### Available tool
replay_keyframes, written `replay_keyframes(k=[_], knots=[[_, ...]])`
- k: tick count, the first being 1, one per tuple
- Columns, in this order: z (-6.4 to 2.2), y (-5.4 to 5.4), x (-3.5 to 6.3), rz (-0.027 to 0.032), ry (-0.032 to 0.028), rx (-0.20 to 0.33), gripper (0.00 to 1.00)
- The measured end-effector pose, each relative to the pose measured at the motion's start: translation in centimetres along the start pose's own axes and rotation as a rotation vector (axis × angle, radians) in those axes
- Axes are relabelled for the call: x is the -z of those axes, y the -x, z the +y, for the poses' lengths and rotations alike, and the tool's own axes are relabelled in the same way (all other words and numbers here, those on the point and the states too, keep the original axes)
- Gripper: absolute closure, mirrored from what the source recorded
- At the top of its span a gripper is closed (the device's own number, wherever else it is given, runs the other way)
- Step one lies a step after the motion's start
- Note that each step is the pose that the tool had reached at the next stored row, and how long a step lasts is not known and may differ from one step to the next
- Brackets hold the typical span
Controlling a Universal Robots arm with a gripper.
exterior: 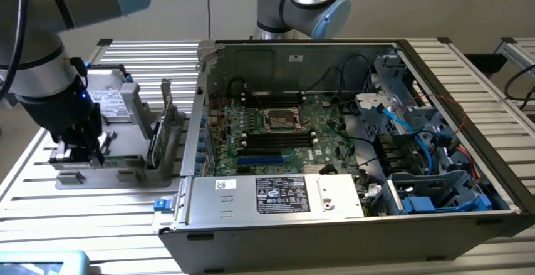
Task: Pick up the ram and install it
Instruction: 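Pick up the ram and move it above insertion slot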
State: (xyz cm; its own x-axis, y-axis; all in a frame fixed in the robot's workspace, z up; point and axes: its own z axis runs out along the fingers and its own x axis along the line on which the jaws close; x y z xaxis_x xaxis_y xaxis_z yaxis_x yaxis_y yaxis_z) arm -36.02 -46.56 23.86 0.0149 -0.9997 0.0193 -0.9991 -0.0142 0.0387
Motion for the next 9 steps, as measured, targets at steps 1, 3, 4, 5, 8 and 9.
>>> replay_keyframes(k=[1, 3, 4, 5, 8, 9], knots=[[0.02, 0.0, 0.48, 0.0001, 0.0001, 0.0, 0.87], [0.06, 0.0, 1.39, 0.0, 0.0, 0.0, 0.87], [0.08, -0.1, 1.84, 0.0001, 0.0001, 0.0, 0.87], [0.07, -0.1, 2.29, 0.0001, 0.0001, 0.0, 0.87], [0.03, -0.3, 3.66, 0.0002, 0.0003, 0.0, 0.87], [0.01, -0.3, 4.1, 0.0001, 0.0003, 0.0, 0.87]])
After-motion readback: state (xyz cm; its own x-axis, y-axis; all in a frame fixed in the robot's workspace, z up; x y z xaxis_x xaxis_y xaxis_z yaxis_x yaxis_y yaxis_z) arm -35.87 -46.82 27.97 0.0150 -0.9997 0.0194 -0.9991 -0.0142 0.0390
